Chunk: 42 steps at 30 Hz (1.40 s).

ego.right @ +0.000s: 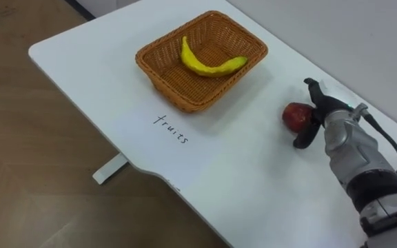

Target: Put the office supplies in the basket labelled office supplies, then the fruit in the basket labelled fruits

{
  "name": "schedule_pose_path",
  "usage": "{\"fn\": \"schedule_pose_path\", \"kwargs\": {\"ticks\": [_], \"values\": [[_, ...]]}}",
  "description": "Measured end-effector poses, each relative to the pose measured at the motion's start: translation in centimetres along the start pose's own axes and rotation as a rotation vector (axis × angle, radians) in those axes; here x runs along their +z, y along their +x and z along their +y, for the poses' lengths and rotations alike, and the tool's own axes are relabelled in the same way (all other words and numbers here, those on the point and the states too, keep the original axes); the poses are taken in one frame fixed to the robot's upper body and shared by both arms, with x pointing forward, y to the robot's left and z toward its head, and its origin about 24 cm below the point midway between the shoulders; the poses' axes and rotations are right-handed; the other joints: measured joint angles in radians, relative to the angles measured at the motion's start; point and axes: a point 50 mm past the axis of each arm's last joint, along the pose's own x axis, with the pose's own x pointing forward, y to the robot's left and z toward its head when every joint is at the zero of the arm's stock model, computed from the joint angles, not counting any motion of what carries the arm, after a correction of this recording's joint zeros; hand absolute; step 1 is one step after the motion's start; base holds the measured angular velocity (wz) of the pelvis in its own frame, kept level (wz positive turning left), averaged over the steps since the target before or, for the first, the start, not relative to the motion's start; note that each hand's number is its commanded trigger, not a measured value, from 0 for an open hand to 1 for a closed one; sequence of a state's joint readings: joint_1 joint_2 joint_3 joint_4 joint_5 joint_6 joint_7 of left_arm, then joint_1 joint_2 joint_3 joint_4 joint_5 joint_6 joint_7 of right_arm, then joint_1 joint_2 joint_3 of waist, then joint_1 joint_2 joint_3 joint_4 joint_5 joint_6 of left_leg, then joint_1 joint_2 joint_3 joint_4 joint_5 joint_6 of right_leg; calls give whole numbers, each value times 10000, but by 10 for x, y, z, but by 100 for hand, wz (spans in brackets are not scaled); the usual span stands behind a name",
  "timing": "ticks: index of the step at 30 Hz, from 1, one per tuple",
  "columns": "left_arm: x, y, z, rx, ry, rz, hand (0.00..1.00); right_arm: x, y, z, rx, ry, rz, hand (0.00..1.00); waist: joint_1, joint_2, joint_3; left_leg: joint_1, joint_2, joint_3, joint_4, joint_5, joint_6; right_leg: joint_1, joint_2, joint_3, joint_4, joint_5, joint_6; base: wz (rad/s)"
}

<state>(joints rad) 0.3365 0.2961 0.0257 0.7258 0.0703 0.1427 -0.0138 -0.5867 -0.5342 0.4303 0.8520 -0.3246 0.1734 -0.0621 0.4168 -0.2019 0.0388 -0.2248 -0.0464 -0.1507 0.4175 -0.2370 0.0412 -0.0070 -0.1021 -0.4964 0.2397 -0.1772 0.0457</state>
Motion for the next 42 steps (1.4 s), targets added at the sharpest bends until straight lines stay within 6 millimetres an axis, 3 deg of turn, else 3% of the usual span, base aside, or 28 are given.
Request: {"fn": "schedule_pose_path", "kwargs": {"ticks": [23, 40, 41, 42], "values": [[11, 2, 2, -162, 162, -596, 0, 5, 0, 1, 220, -908, -417, 0, 227, -61, 41, -251, -1, -167, 165, 19, -30, -177, 50, -7, 6, 24, -40, 1], [23, 5, 3, -143, 157, -949, 0, -3, 0, -12, 231, -665, -454, 0, 312, -53, 47, -575, 15, -175, 168, 85, -86, -509, 81, -20, 30, 73, -116, 0], [23, 5, 3, -139, 163, -952, 0, -3, 0, -12, 239, -643, -458, 53, 310, -53, 48, -597, 13, -181, 171, 86, -89, -516, 88, -23, 28, 75, -121, 0], [24, 5, 4, -143, 192, -964, 0, -2, 0, -12, 264, -561, -463, 100, 309, -53, 48, -600, 24, -182, 181, 86, -92, -532, 100, -25, 26, 79, -127, 0]]}}
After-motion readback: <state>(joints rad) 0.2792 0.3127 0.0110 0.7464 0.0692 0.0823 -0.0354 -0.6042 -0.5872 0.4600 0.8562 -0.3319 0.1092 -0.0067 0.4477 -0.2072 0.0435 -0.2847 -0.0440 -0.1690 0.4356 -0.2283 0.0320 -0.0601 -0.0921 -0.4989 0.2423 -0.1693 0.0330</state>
